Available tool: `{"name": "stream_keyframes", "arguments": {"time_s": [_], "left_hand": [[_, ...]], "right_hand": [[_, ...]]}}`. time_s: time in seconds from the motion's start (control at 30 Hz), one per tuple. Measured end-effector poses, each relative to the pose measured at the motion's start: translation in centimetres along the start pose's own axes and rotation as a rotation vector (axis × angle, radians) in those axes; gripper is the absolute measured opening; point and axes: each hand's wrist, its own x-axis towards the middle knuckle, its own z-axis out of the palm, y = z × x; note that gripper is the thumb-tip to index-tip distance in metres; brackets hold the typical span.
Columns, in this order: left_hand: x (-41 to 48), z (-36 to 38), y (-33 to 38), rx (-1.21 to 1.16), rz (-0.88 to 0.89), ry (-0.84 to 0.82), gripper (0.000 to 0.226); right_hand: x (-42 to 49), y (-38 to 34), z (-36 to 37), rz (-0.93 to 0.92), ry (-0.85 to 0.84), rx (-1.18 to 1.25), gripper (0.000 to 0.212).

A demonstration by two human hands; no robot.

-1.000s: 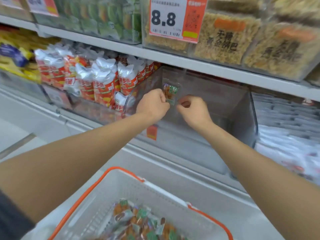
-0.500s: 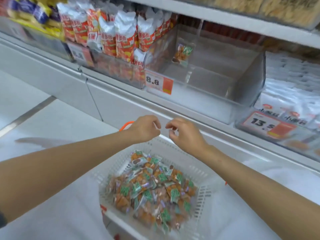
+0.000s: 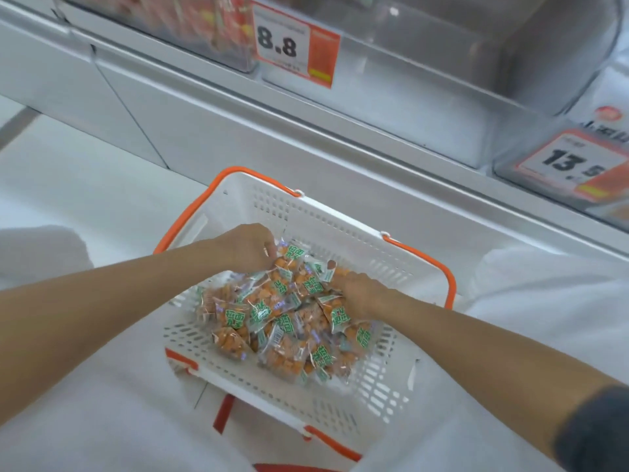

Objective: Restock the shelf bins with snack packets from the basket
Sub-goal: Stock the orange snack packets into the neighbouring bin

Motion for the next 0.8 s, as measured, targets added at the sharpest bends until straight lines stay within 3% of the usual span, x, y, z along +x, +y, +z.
{"name": "stream_keyframes", "arguments": {"time_s": [0.07, 0.17, 0.4, 0.57, 0.63, 0.7, 0.8], "left_hand": [[0.0, 0.3, -0.1, 0.004, -0.018, -0.031, 0.014], [0.1, 0.3, 0.0, -0.001, -0.043, -0.053, 0.014], [0.4, 0.9, 0.9, -0.015, -0.063, -0.081, 0.019], [0.3, 1.3, 1.1, -0.054, -0.078, -0.11, 0.02], [0.1, 1.1, 1.3, -0.043, -0.063, -0.103, 0.02], [0.0, 0.9, 1.5, -0.049, -0.048, -0.088, 0.018], [0.2, 0.5, 1.3, -0.12, -0.076, -0.058, 0.015]], "right_hand": [[1.3, 0.9, 1.8, 0.04, 0.06, 0.022, 0.079], [2.5, 1.2, 3.9, 0.089, 0.009, 0.117, 0.098], [4.7, 0.4, 5.8, 0.103, 0.116, 0.143, 0.076], [4.7, 0.7, 5.4, 0.149, 0.138, 0.226, 0.094], [4.6, 1.1, 4.7, 0.183, 0.165, 0.178, 0.081], [4.6, 0.9, 3.3, 0.172, 0.224, 0.154, 0.052], [3.9, -0.3, -0.5, 0.089, 0.211, 0.386, 0.038]]}}
